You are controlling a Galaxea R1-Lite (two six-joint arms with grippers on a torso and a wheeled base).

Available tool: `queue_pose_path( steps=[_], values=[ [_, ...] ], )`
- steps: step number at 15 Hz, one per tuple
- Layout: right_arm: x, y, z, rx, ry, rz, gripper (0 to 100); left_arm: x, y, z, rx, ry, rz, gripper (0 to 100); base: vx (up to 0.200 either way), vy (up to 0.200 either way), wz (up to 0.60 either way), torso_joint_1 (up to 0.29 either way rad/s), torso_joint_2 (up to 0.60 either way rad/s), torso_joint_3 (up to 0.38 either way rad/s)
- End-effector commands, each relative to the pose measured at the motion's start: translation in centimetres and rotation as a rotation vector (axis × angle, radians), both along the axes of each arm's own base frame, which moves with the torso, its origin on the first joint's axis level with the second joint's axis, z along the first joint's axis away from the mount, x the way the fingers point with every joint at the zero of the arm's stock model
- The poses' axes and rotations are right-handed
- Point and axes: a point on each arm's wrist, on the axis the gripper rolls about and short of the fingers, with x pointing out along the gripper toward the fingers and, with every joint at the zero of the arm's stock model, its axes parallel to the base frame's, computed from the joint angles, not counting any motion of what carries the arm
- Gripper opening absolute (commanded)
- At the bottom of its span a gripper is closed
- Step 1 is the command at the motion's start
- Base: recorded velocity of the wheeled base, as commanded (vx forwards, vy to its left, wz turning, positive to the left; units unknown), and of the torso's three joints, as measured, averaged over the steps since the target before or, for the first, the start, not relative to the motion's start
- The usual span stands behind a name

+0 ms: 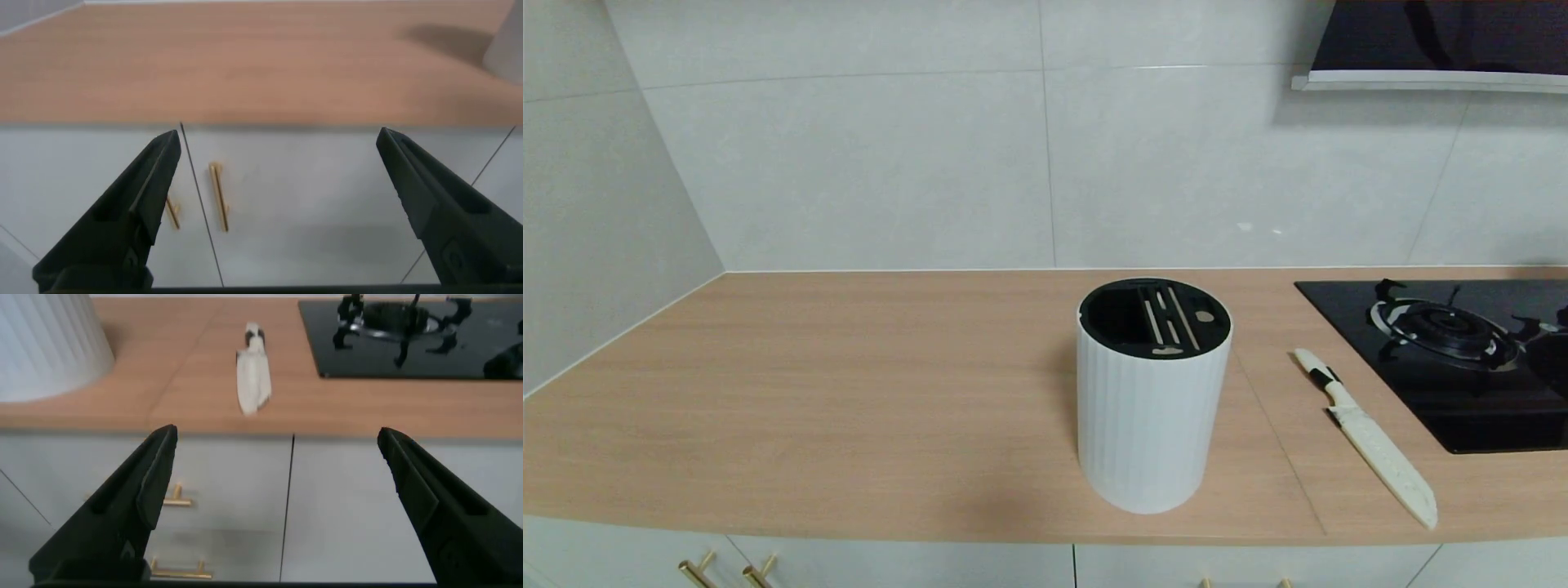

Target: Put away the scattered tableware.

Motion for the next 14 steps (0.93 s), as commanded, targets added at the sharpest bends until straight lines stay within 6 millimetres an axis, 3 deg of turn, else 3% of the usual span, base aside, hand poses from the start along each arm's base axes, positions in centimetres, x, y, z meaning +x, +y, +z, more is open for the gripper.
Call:
queue_pose_path(
  steps=[1,14],
  values=[
    [0.01,0.00,0.01,0.000,0.001,0.000,100,0.00,0.00,0.01,0.000,-0.001,0.001,100,0.000,0.000,0.00,0.242,-0.52,-0.290],
    [0.01,0.00,0.01,0.000,0.001,0.000,100,0.00,0.00,0.01,0.000,-0.001,0.001,100,0.000,0.000,0.00,0.249,-0.52,-0.276]
  ],
)
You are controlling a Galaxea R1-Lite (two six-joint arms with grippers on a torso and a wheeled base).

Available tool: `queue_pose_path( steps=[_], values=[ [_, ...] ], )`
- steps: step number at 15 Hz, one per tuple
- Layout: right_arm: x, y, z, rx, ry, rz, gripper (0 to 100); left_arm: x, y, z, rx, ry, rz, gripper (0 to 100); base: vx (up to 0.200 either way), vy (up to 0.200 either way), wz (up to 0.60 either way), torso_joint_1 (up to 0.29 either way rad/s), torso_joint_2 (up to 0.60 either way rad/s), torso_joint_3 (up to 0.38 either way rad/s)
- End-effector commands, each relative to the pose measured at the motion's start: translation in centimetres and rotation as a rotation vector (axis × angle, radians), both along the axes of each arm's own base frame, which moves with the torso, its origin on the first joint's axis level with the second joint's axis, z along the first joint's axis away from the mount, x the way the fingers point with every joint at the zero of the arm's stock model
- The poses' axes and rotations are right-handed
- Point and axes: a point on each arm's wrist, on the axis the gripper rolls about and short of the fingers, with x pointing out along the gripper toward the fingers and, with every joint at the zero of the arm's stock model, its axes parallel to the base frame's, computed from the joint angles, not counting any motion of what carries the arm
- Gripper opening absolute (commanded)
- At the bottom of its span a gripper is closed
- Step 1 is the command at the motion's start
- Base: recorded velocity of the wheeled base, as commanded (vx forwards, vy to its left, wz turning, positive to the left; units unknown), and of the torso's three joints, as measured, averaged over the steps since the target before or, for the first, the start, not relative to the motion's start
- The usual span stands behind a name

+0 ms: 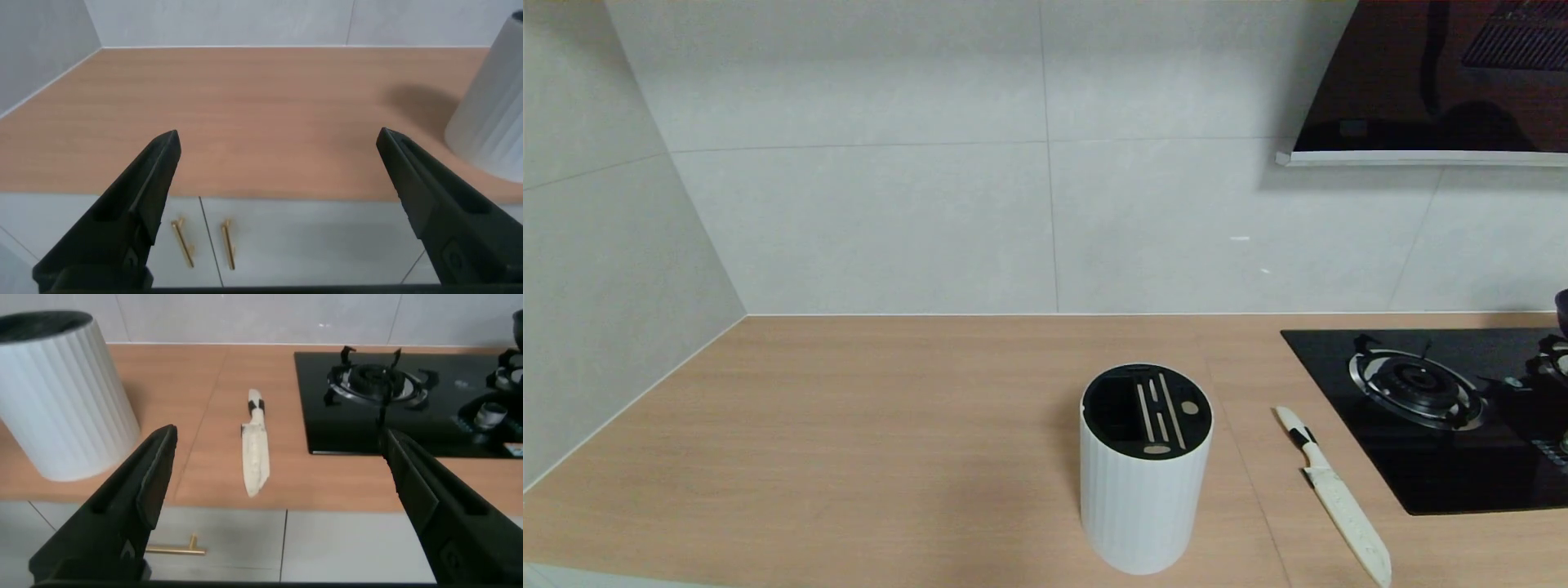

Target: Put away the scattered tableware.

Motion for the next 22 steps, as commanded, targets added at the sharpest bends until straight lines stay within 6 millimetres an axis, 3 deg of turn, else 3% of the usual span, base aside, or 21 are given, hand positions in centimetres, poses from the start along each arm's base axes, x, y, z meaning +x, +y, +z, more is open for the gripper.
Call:
queue_pose_path(
  steps=[1,6,22],
  values=[
    [0.01,0.00,0.01,-0.001,0.001,0.001,100,0.00,0.00,0.00,0.000,0.000,-0.001,100,0.000,0.000,0.00,0.090,-0.21,-0.090],
    [0.01,0.00,0.01,-0.001,0.001,0.001,100,0.00,0.00,0.00,0.000,0.000,0.000,100,0.000,0.000,-0.24,0.010,-0.02,-0.004],
    [0.01,0.00,0.01,-0.004,0.001,0.002,100,0.00,0.00,0.00,0.000,0.000,0.000,100,0.000,0.000,0.00,0.000,0.00,0.000]
  ],
)
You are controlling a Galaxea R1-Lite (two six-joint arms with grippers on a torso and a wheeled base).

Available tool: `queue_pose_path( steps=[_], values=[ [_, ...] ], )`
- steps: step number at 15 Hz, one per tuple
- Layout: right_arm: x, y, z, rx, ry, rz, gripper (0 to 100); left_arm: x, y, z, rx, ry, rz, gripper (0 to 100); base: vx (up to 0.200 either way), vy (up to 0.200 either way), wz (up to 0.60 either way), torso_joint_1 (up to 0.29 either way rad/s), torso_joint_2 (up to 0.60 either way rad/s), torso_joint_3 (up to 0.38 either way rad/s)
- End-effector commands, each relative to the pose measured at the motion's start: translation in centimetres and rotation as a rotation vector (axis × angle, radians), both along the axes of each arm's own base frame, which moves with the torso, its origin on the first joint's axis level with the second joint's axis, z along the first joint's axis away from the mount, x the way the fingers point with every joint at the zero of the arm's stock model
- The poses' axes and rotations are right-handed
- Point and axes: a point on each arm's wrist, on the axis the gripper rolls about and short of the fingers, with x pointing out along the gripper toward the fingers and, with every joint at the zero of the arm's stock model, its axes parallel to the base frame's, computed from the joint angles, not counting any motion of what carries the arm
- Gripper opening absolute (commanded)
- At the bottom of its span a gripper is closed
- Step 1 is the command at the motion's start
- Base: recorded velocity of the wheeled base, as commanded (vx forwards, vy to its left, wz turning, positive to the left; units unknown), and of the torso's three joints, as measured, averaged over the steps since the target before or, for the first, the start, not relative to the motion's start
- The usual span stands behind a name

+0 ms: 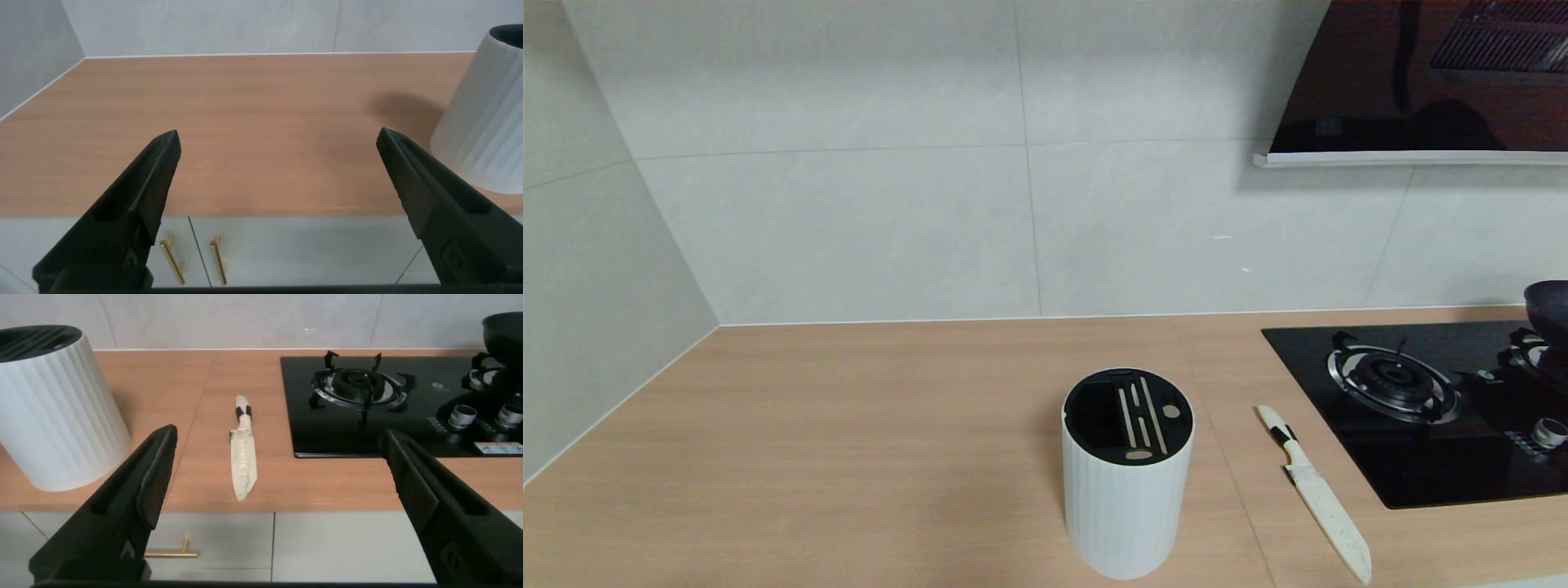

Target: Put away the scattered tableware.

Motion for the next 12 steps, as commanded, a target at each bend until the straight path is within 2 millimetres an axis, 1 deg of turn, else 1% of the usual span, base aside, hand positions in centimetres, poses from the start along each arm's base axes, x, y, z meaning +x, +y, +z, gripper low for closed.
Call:
queue_pose_path(
  steps=[1,7,8,9,10,12],
  values=[
    [0.0,0.0,0.0,-0.003,0.001,0.002,100,0.0,0.0,0.0,0.000,0.000,-0.001,100,0.000,0.000,0.00,0.000,0.00,0.000],
    [0.0,0.1,0.0,-0.024,0.000,0.044,100,0.0,0.0,0.0,0.000,0.000,0.001,100,0.000,0.000,0.00,0.000,0.00,0.000],
    [-0.2,0.1,1.0,-0.018,-0.033,0.068,100,0.0,0.0,0.0,0.000,0.000,-0.001,100,0.000,0.000,0.00,0.000,0.00,0.000],
    [-0.9,0.3,3.9,0.026,-0.090,0.140,100,0.0,0.0,0.0,0.000,0.000,0.001,100,0.000,0.000,0.00,0.000,0.00,0.000],
    [-0.6,0.3,4.9,0.054,-0.067,0.181,100,0.0,0.0,0.0,0.000,0.000,0.001,100,0.000,0.000,0.00,0.000,0.00,0.000],
    [1.3,0.4,5.1,0.020,0.084,0.201,100,0.0,0.0,0.0,0.000,0.000,0.002,100,0.000,0.000,0.00,0.000,0.00,0.000]
  ],
)
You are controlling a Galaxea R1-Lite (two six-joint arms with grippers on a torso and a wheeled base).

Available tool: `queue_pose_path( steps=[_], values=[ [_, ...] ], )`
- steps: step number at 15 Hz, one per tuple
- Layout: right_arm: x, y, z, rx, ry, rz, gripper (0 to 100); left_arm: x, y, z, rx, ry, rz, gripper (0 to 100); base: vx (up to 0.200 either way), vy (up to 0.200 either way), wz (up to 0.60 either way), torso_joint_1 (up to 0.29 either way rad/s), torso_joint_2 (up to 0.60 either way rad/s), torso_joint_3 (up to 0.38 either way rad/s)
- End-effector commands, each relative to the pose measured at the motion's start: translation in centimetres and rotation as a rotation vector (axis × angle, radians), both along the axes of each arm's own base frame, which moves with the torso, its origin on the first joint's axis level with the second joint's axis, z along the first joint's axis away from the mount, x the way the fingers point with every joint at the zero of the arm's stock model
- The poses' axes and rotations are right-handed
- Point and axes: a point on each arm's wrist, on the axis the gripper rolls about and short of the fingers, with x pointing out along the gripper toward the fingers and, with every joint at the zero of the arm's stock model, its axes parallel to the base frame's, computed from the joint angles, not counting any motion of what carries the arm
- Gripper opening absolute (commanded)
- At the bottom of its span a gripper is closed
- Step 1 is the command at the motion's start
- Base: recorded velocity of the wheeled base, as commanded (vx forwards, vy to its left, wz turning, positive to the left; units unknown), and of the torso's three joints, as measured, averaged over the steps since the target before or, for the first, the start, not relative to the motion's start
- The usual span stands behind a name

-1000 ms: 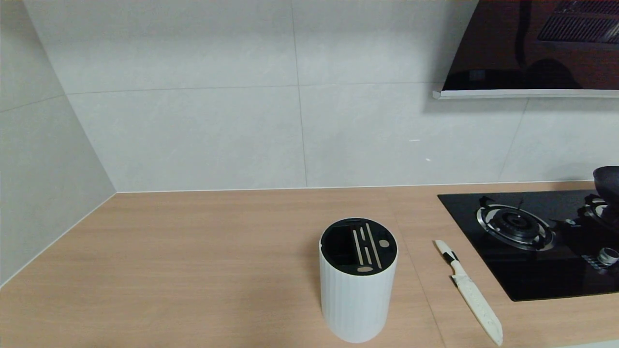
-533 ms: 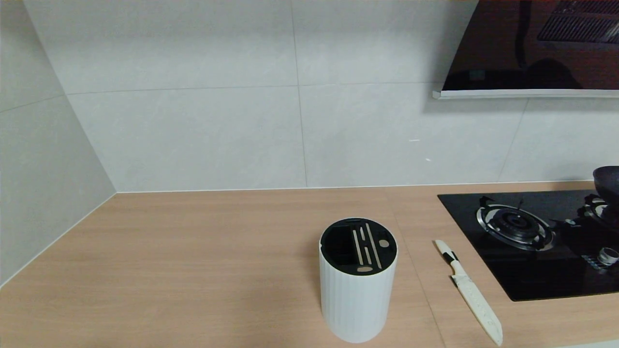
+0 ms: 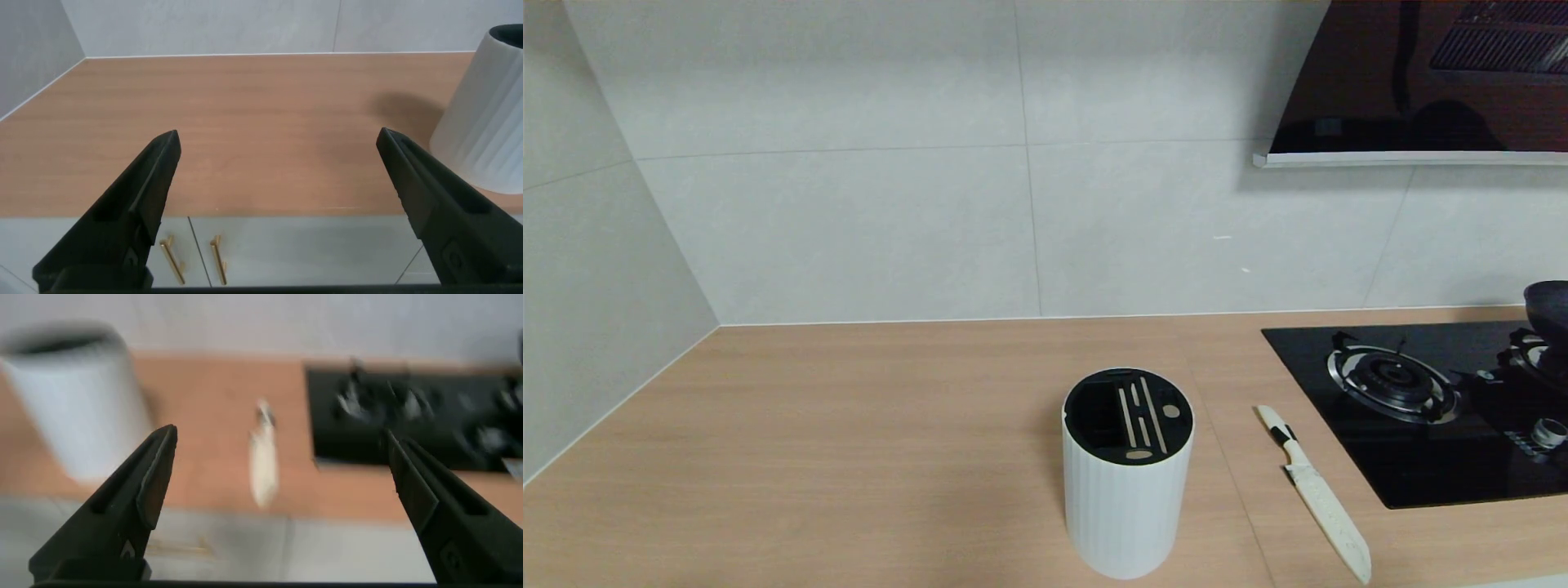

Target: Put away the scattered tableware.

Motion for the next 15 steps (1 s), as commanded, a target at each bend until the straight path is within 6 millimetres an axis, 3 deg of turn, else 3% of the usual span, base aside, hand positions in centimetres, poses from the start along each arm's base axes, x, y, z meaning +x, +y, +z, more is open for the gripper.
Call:
queue_pose_path(
  steps=[1,3,7,9,14,15],
  values=[
    [1.8,0.1,1.1,-0.024,0.134,0.030,100,0.0,0.0,0.0,0.000,0.000,0.000,100,0.000,0.000,0.00,0.000,0.00,0.000],
    [5.0,0.2,1.6,-0.059,0.352,0.046,100,0.0,0.0,0.0,0.000,0.000,0.000,100,0.000,0.000,0.00,0.000,0.00,0.000],
    [8.7,0.9,2.6,-0.091,0.519,0.149,100,0.0,0.0,0.0,0.000,0.000,-0.001,100,0.000,0.000,0.00,0.000,0.00,0.000],
    [11.8,1.7,2.8,-0.107,0.635,0.178,100,0.0,0.0,0.0,0.000,0.000,-0.001,100,0.000,0.000,0.00,0.000,0.00,0.000],
    [18.7,2.8,1.7,-0.145,0.680,0.122,100,0.0,0.0,0.0,0.000,0.000,0.000,100,0.000,0.000,0.00,0.000,0.00,0.000],
    [21.0,3.2,1.7,-0.158,0.683,0.107,100,0.0,0.0,0.0,0.000,0.000,0.000,100,0.000,0.000,0.00,0.000,0.00,0.000]
  ],
)
